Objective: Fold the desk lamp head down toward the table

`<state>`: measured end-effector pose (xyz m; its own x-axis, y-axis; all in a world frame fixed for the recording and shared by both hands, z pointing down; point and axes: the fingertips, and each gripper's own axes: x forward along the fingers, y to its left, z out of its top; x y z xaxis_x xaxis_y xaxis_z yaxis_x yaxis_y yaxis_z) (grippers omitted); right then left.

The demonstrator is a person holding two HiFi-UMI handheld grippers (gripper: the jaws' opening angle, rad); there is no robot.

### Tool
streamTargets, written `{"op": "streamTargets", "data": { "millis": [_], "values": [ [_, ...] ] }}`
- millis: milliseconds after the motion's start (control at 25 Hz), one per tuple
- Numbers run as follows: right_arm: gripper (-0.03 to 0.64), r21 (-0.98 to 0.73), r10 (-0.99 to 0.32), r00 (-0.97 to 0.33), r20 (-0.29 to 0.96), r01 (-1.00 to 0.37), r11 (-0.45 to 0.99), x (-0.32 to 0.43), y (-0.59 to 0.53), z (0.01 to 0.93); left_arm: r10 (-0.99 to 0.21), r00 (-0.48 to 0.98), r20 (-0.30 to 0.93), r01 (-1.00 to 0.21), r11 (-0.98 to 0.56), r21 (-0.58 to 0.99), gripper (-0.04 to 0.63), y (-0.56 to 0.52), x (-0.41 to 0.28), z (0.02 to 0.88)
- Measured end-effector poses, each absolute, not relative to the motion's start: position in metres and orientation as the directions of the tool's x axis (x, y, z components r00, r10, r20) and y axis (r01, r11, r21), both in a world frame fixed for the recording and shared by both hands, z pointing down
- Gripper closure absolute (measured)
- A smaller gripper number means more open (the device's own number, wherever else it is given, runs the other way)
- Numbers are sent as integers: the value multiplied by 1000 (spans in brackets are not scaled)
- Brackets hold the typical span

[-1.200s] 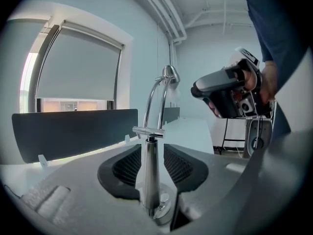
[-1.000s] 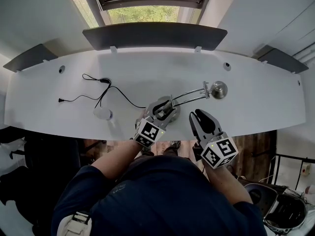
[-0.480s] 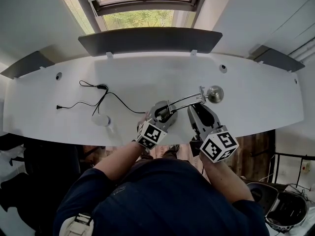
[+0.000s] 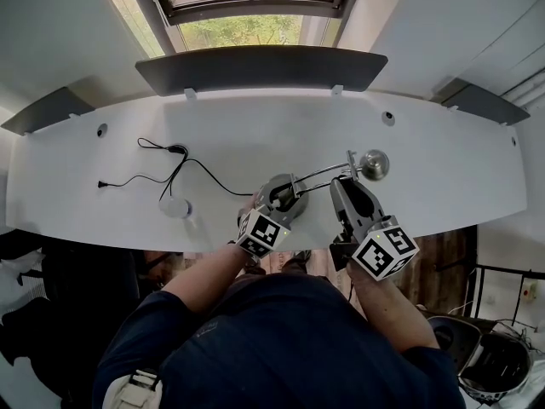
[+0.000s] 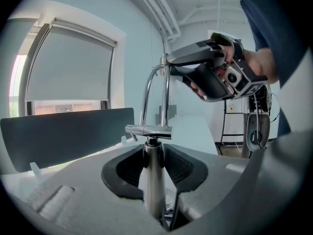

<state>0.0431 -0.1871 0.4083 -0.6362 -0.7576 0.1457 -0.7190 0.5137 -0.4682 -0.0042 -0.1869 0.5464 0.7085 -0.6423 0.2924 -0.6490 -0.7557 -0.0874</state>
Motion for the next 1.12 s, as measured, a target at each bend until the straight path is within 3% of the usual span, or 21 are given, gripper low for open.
{"op": "streamTargets", "data": {
  "millis": [1120],
  "values": [
    [578,-714,-778,-628,12,-550,433,61,-183,410,-635,723,274,-637,-765,-94,471,-187,4,546]
  ]
}}
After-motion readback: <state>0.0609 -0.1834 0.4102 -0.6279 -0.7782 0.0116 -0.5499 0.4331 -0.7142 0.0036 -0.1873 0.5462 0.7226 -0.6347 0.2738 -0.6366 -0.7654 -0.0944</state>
